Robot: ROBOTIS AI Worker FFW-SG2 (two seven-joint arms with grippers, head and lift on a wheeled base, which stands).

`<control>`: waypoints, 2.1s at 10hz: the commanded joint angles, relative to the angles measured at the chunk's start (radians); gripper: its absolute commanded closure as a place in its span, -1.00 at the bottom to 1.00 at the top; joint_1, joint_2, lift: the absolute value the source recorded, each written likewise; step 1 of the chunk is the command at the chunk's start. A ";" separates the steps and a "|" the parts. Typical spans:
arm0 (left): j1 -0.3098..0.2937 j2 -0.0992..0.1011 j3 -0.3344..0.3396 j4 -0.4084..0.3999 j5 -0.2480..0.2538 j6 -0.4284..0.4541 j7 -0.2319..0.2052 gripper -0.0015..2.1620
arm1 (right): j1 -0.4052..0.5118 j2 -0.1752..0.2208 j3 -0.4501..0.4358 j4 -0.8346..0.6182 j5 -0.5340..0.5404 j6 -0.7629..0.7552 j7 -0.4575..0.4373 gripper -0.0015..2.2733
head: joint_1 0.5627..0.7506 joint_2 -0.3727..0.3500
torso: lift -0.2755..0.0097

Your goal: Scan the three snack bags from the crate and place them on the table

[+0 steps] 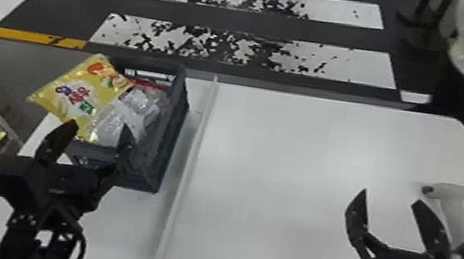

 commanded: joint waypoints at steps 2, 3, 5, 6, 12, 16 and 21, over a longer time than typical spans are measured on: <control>-0.019 -0.004 0.107 -0.007 0.080 0.064 -0.037 -0.94 | 0.000 0.000 0.000 0.000 0.000 0.004 0.000 -0.94 | 0.41 0.46 | 0.50; -0.034 -0.007 0.151 -0.004 0.110 0.107 -0.060 -0.94 | -0.002 0.000 0.002 0.000 0.000 0.007 0.000 -0.94 | 0.41 0.54 | 0.50; -0.071 -0.009 0.222 0.013 0.139 0.166 -0.089 -0.94 | 0.000 0.000 0.003 0.000 0.000 0.013 0.000 -0.94 | 0.41 0.68 | 0.50; -0.100 -0.007 0.257 0.031 0.148 0.206 -0.103 -0.94 | 0.000 0.000 0.003 0.000 0.000 0.013 0.000 -0.94 | 0.41 0.72 | 0.50; -0.280 0.002 0.351 0.197 0.163 0.344 -0.194 -0.94 | -0.014 -0.025 0.026 -0.012 0.005 0.066 0.002 -0.94 | 0.41 0.96 | 0.50; -0.458 0.005 0.351 0.347 0.125 0.365 -0.217 -0.95 | -0.017 -0.037 0.037 -0.017 0.006 0.081 0.002 -0.94 | 0.41 0.97 | 0.50; -0.637 0.023 0.342 0.579 0.041 0.319 -0.378 -0.25 | 0.007 -0.034 0.034 -0.028 0.017 0.081 0.002 -0.93 | 0.41 0.88 | 0.50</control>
